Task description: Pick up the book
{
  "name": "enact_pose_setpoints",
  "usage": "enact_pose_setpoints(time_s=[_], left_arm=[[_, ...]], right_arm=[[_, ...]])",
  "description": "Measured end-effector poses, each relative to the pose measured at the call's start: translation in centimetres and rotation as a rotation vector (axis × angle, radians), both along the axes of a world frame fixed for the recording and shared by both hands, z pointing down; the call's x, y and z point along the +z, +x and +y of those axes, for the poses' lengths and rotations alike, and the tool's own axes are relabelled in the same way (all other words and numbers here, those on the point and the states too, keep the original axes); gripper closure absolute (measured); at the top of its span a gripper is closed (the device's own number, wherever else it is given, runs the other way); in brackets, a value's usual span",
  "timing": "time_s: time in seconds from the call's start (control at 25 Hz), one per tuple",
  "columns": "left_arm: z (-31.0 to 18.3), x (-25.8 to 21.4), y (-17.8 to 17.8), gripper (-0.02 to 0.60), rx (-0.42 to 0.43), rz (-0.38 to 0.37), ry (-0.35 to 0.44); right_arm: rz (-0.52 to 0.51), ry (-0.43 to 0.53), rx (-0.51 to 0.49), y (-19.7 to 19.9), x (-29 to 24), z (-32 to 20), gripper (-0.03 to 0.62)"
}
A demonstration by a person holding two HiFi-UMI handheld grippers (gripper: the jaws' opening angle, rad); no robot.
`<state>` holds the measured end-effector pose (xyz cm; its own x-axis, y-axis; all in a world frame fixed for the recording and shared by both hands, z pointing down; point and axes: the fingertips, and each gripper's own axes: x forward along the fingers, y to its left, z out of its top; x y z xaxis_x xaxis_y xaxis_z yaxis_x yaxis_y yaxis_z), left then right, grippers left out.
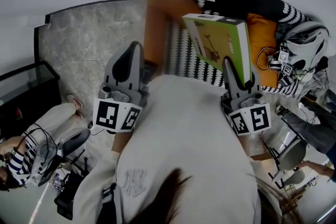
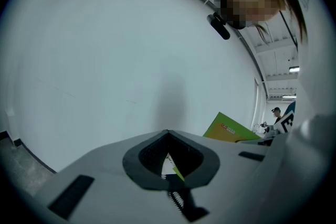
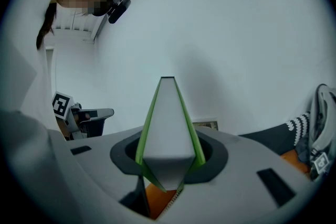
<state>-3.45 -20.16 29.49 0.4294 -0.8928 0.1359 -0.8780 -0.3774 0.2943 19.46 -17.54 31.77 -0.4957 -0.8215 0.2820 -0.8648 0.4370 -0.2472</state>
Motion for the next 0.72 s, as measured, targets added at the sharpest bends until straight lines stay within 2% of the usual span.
enact_pose_setpoints(time_s=[0.72], left_arm=[[0.19,0.18,-0.12,0.572,0.004,-0.005,-0.007]], right_arm=[[-0.002,-0.020,-0.004,-0.27,0.36,0.14,0.445]])
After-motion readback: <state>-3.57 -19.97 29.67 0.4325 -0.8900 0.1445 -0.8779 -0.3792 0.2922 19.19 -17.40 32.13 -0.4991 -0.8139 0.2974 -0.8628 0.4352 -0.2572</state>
